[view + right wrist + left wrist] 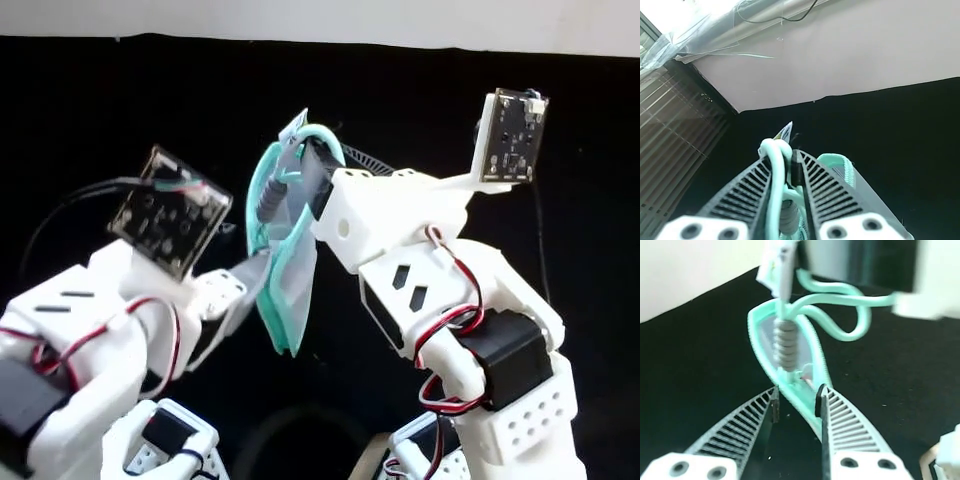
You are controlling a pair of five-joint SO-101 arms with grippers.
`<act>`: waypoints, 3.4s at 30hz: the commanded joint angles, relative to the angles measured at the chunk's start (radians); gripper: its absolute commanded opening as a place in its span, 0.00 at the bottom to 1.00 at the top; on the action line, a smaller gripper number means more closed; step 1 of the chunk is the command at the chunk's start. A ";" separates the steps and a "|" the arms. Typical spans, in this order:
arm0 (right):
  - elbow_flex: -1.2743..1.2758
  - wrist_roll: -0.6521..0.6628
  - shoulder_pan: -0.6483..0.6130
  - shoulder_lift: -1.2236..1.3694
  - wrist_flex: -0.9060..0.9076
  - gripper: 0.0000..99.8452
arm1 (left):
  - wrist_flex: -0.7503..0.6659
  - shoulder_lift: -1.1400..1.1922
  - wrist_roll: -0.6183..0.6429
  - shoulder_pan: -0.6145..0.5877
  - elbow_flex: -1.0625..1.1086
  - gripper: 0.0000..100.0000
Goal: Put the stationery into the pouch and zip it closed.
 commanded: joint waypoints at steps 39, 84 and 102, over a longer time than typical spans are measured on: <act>-0.139 -0.012 0.081 -0.010 -0.016 0.01 | 0.009 -0.005 -0.080 -0.288 0.038 0.16; -0.143 -0.014 0.079 -0.005 -0.022 0.01 | 0.012 0.002 0.032 0.015 0.107 0.15; -0.139 -0.014 0.079 -0.001 -0.022 0.01 | 0.015 -0.001 0.028 0.105 0.064 0.15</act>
